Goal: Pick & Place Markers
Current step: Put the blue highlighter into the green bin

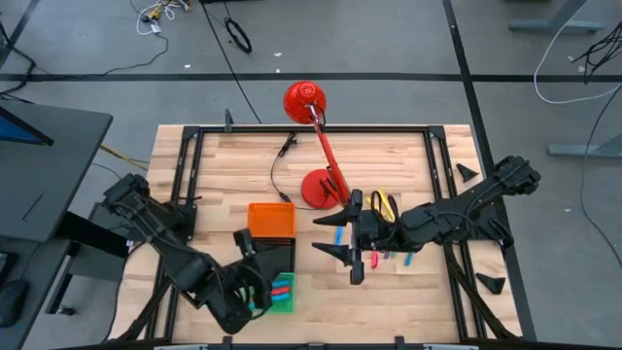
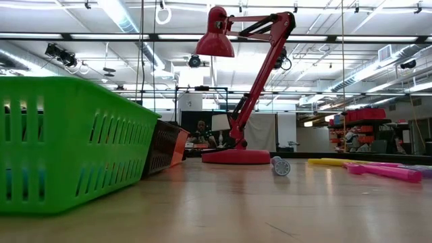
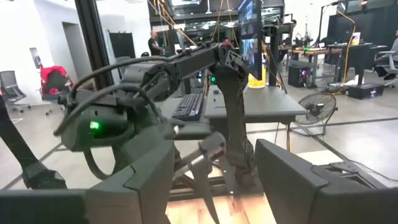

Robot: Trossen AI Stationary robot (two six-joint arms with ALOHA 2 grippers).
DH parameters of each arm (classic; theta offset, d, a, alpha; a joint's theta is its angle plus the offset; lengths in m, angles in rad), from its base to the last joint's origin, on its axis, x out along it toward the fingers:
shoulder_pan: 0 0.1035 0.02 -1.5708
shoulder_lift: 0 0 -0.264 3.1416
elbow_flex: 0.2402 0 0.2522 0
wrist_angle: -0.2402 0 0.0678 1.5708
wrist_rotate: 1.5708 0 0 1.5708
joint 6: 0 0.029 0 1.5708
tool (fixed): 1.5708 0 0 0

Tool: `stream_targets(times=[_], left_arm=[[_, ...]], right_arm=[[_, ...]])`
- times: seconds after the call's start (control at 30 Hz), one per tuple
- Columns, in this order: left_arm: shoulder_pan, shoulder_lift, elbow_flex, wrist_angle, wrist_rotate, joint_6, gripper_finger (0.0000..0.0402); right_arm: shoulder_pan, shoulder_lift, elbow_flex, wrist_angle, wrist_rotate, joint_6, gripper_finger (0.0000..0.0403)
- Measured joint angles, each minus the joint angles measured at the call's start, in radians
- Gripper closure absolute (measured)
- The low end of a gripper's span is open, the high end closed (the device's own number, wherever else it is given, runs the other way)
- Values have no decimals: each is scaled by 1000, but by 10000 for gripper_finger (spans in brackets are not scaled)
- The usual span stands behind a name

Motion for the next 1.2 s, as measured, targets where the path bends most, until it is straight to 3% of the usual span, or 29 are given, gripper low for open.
stream_targets(times=[0.17, 0.37, 0.6, 0.77, 1.0, 1.2], left_arm=[[2, -18, -1, 65, 9, 22, 159], [43, -63, -1, 209, 203, 223, 159], [77, -149, -12, 242, 229, 289, 158], [95, -300, -211, 494, 290, 363, 158], [141, -526, -570, 1015, 342, 428, 158], [184, -581, -682, 1281, 386, 514, 158]], right_arm=[[0, 0, 0, -19, 0, 58, 174], [0, 0, 0, -30, 0, 75, 174], [0, 0, 0, -30, -1, 74, 174], [0, 0, 0, -38, -1, 72, 174], [0, 0, 0, -39, -35, 74, 174], [0, 0, 0, -47, -35, 86, 174]])
